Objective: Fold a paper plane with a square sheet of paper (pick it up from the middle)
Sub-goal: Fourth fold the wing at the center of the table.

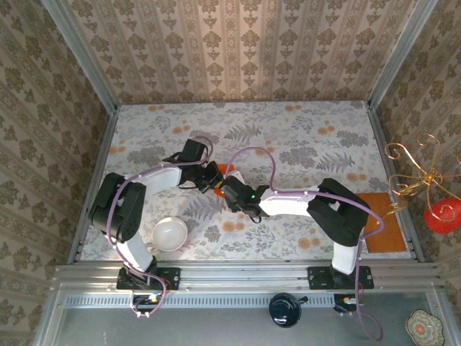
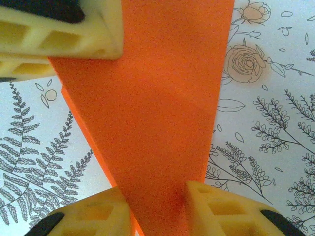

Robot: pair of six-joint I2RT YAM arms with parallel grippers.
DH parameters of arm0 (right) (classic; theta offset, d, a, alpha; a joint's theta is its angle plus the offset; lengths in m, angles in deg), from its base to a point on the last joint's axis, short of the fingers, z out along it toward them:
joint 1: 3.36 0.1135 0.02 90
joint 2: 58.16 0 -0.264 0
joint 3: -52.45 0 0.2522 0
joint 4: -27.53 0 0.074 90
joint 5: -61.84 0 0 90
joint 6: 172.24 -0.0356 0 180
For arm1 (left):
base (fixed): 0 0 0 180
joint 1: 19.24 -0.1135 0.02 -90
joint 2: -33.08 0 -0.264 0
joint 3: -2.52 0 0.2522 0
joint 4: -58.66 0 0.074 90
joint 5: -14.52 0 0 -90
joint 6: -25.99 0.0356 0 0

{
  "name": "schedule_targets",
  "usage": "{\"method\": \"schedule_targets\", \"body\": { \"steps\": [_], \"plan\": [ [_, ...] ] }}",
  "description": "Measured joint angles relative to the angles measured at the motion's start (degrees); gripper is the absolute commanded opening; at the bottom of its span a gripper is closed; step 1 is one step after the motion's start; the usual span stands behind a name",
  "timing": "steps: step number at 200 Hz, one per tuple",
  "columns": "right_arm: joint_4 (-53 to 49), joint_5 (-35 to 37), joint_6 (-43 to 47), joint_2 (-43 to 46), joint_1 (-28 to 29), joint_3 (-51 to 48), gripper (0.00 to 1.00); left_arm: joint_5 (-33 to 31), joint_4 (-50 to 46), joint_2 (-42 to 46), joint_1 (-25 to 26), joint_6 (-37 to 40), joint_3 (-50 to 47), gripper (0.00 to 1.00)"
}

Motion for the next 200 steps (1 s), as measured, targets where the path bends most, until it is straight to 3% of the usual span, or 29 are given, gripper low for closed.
{"method": "schedule_targets", "body": {
  "steps": [52, 107, 151, 200],
  "plan": [
    [0.07, 0.48, 0.55, 0.0, 0.09, 0.0, 0.33, -0.15, -0.13, 0.0, 0.0, 0.0, 0.0, 0.04],
    [0.07, 0.68, 1.16, 0.0, 0.09, 0.11, 0.22, -0.2, -0.15, 0.0, 0.0, 0.0, 0.0, 0.07],
    [0.11, 0.48, 1.81, 0.0, 0.11, -0.39, 0.16, -0.72, -0.83, 0.13, -0.98, 0.07, -0.17, 0.21],
    [0.55, -2.82, 3.34, 0.0, 0.09, -1.57, 0.16, -1.51, -5.05, 4.39, -9.66, 2.84, -0.5, 0.38]
  ]
}}
